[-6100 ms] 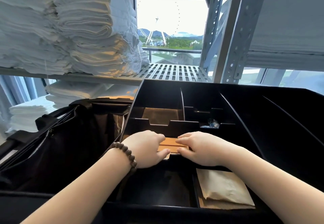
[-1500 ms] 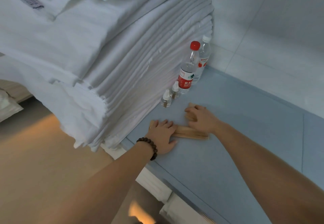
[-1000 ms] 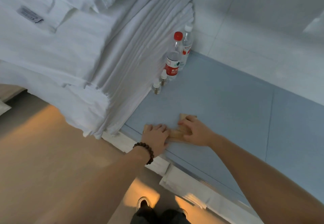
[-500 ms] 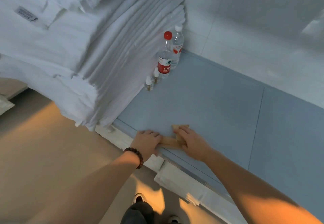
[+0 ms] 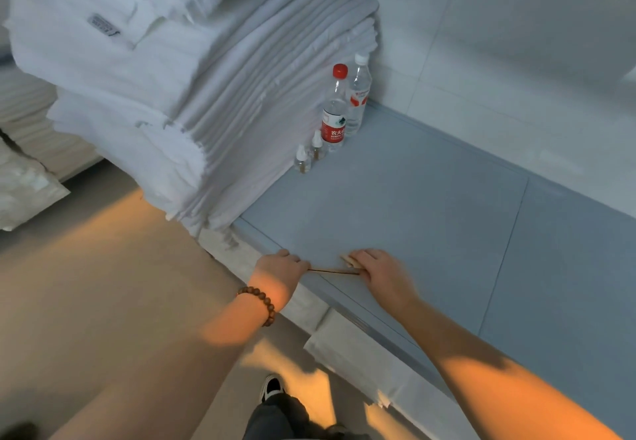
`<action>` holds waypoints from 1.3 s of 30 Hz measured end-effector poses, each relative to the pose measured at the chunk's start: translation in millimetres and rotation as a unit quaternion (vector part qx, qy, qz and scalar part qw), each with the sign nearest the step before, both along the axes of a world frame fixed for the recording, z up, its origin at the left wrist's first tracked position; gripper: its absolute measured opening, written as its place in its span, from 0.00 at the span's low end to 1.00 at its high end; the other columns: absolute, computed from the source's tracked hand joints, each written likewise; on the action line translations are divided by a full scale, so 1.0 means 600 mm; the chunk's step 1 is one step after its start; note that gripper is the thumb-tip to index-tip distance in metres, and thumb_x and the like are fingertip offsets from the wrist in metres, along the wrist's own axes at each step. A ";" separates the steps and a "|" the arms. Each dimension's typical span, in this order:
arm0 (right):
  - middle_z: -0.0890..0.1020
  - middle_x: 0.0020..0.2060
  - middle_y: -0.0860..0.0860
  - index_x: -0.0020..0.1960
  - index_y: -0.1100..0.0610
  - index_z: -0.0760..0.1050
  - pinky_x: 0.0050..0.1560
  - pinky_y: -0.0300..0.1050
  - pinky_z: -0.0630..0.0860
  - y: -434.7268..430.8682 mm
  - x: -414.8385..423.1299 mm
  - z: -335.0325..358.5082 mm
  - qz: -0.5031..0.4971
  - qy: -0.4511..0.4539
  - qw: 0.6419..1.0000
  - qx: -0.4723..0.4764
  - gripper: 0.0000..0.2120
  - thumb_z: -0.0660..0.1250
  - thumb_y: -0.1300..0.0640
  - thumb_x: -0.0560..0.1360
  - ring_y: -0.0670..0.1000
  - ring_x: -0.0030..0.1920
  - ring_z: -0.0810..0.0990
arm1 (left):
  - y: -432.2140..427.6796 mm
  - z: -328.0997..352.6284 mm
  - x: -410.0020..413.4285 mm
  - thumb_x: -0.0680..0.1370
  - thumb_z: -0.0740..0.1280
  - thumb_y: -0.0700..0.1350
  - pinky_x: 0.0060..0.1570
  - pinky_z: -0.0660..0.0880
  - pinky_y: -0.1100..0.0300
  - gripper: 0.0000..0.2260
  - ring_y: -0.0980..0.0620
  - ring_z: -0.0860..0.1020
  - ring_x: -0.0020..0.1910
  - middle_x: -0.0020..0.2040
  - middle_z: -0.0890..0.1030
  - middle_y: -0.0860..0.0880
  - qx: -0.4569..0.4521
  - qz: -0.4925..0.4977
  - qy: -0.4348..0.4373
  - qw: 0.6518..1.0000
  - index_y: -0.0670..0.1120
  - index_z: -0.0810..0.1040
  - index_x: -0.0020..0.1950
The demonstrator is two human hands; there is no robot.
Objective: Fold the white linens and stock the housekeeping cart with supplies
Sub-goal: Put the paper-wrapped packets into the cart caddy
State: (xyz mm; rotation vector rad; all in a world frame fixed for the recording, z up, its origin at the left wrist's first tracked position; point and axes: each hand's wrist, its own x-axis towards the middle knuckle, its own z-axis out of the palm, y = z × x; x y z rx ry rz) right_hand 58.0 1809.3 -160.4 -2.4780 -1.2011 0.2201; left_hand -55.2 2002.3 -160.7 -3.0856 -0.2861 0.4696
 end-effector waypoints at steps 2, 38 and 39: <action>0.80 0.58 0.52 0.62 0.56 0.77 0.57 0.47 0.71 0.004 -0.010 0.015 0.008 0.002 0.999 0.043 0.14 0.63 0.61 0.78 0.54 0.59 0.76 | -0.003 0.011 -0.020 0.79 0.58 0.35 0.48 0.71 0.58 0.21 0.51 0.71 0.60 0.62 0.75 0.52 -0.007 0.028 -0.015 0.999 0.52 0.67 0.69; 0.83 0.52 0.47 0.58 0.54 0.80 0.57 0.34 0.69 0.335 -0.645 0.412 0.639 0.100 0.665 0.373 0.16 0.68 0.62 0.72 0.47 0.52 0.77 | -0.178 0.424 -0.769 0.78 0.65 0.43 0.42 0.76 0.57 0.10 0.52 0.77 0.48 0.48 0.81 0.55 0.355 0.623 -0.237 0.655 0.54 0.80 0.57; 0.83 0.52 0.47 0.58 0.54 0.80 0.56 0.34 0.69 0.336 -0.675 0.426 0.650 0.105 0.650 0.380 0.15 0.67 0.60 0.72 0.47 0.52 0.77 | -0.189 0.438 -0.791 0.78 0.66 0.43 0.42 0.76 0.57 0.10 0.52 0.78 0.48 0.48 0.81 0.55 0.368 0.635 -0.222 0.643 0.54 0.80 0.57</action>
